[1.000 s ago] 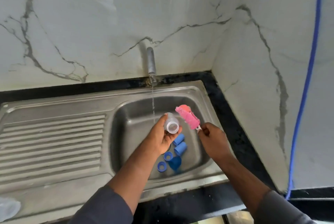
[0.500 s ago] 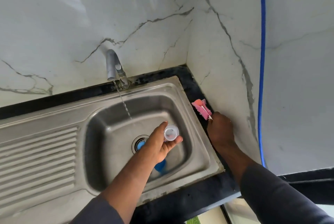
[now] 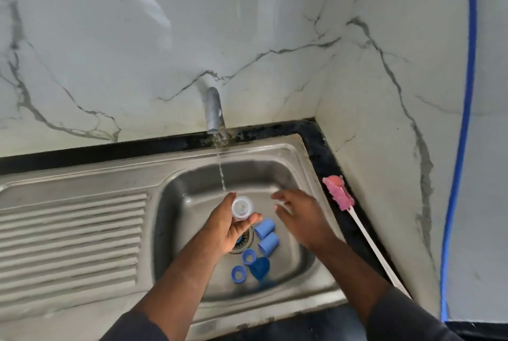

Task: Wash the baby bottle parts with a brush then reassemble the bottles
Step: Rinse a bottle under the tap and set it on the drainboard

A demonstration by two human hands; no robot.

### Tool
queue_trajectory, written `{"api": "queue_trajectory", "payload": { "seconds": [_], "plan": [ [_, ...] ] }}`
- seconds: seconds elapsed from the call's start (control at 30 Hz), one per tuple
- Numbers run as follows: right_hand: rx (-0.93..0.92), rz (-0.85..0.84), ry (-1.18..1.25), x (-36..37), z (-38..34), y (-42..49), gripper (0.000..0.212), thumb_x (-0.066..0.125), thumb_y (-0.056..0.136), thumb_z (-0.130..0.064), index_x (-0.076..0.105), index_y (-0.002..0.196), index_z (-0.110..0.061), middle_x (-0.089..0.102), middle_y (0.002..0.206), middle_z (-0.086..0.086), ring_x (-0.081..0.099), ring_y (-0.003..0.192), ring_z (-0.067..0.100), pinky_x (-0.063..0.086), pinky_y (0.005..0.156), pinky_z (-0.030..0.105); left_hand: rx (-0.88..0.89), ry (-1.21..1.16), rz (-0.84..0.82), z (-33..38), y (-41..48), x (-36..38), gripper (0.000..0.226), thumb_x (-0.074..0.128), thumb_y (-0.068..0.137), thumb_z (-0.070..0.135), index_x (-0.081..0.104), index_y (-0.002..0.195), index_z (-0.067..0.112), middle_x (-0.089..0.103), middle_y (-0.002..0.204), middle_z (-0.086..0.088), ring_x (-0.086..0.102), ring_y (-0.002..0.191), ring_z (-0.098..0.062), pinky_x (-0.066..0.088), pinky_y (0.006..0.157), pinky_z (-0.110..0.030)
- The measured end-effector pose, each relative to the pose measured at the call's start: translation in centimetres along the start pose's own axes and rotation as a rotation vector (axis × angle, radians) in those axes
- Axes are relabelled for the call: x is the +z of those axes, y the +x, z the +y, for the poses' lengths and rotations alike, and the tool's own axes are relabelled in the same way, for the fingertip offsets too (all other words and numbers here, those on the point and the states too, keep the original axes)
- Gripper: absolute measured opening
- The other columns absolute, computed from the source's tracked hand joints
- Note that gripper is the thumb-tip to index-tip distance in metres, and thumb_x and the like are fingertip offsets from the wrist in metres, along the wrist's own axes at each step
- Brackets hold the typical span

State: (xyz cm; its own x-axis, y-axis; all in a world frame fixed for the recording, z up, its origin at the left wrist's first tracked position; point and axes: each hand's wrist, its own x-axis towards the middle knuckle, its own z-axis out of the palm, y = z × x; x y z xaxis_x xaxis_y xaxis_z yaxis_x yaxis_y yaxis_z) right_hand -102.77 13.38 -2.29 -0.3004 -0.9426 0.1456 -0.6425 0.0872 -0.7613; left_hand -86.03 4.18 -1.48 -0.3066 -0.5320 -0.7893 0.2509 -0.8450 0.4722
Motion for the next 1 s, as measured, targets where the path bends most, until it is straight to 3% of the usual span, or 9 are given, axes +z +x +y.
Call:
{"api": "queue_trajectory", "payload": {
  "seconds": [0.1,0.23,0.37,0.47,0.6,0.7,0.8,0.9,1.0],
  "plan": [
    [-0.035,-0.196,0.074,3.9,-3.1,2.5,0.045,0.076,0.086,-0.024,0.064,0.129,-0.027,0.065,0.122,-0.013,0.059,0.111,0.0,0.047,0.097,0.019,0.088,0.068,0.05,2.4,0.8,-0.6,0.038,0.057,0.101,0.039,0.06,0.111,0.003,0.069,0.09,-0.019,0.069,0.064,-0.023,0.059,0.053,-0.028],
    [0.014,-0.247,0.105,7.7,-6.2,6.5,0.045,0.076,0.083,-0.02,0.063,0.124,-0.031,0.064,0.11,-0.023,0.058,0.102,-0.006,0.048,0.093,0.021,0.103,0.182,0.075,6.0,1.9,-1.9,0.052,0.046,0.102,0.052,0.066,0.111,0.005,0.072,0.081,-0.012,0.066,0.064,-0.02,0.06,0.056,-0.033],
    [0.169,-0.122,0.17,9.9,-7.5,10.7,0.027,0.071,0.09,-0.023,0.065,0.116,-0.021,0.071,0.109,-0.006,0.066,0.1,0.011,0.053,0.09,0.03,0.126,0.404,0.055,8.8,3.7,-3.2,0.058,0.04,0.099,0.065,0.062,0.121,0.016,0.071,0.108,-0.013,0.067,0.102,-0.03,0.059,0.07,-0.04],
    [0.295,-0.093,0.168,10.6,-7.5,13.2,0.025,0.069,0.093,-0.027,0.07,0.113,-0.013,0.073,0.105,0.001,0.067,0.097,0.018,0.052,0.086,0.032,0.376,0.567,0.056,9.8,5.3,-3.9,0.036,0.051,0.1,0.049,0.067,0.118,0.022,0.07,0.108,0.001,0.065,0.102,-0.019,0.055,0.085,-0.043],
    [0.376,-0.084,0.226,11.1,-7.3,14.6,0.022,0.065,0.096,-0.028,0.076,0.102,-0.009,0.075,0.094,0.006,0.069,0.085,0.02,0.054,0.081,0.035,0.583,0.54,-0.01,10.3,5.9,-4.4,0.022,0.064,0.097,0.033,0.071,0.116,0.028,0.074,0.112,0.001,0.07,0.105,-0.02,0.055,0.097,-0.048],
    [0.431,-0.094,0.215,11.4,-6.5,14.8,0.027,0.062,0.098,-0.029,0.076,0.099,-0.006,0.074,0.089,0.006,0.068,0.078,0.019,0.055,0.081,0.035,0.606,0.559,-0.073,10.3,5.9,-4.1,0.039,0.07,0.09,0.034,0.066,0.127,0.023,0.073,0.116,-0.001,0.069,0.106,-0.018,0.055,0.095,-0.039],
    [0.553,-0.119,0.324,11.6,-6.0,14.8,0.025,0.063,0.098,-0.026,0.077,0.087,-0.008,0.076,0.085,0.01,0.073,0.087,0.031,0.059,0.09,0.048,0.593,0.724,-0.025,10.4,6.2,-3.2,0.012,0.063,0.097,0.035,0.068,0.103,0.026,0.072,0.099,0.0,0.069,0.094,-0.02,0.055,0.089,-0.043],
    [0.57,-0.138,0.37,11.3,-5.8,14.5,0.029,0.059,0.095,-0.01,0.076,0.072,-0.014,0.075,0.076,0.006,0.071,0.079,0.029,0.057,0.09,0.052,0.47,0.692,-0.022,10.6,6.5,-2.8,0.024,0.059,0.098,0.036,0.068,0.098,0.014,0.072,0.098,-0.013,0.069,0.095,-0.029,0.057,0.085,-0.048],
    [0.536,-0.148,0.437,10.5,-6.0,14.3,0.029,0.056,0.089,-0.001,0.08,0.085,-0.016,0.078,0.087,0.007,0.074,0.089,0.03,0.058,0.091,0.048,0.415,0.591,-0.051,10.8,6.5,-2.3,0.027,0.058,0.099,0.036,0.069,0.105,0.013,0.073,0.104,-0.012,0.07,0.097,-0.027,0.056,0.088,-0.052]
  ]
}}
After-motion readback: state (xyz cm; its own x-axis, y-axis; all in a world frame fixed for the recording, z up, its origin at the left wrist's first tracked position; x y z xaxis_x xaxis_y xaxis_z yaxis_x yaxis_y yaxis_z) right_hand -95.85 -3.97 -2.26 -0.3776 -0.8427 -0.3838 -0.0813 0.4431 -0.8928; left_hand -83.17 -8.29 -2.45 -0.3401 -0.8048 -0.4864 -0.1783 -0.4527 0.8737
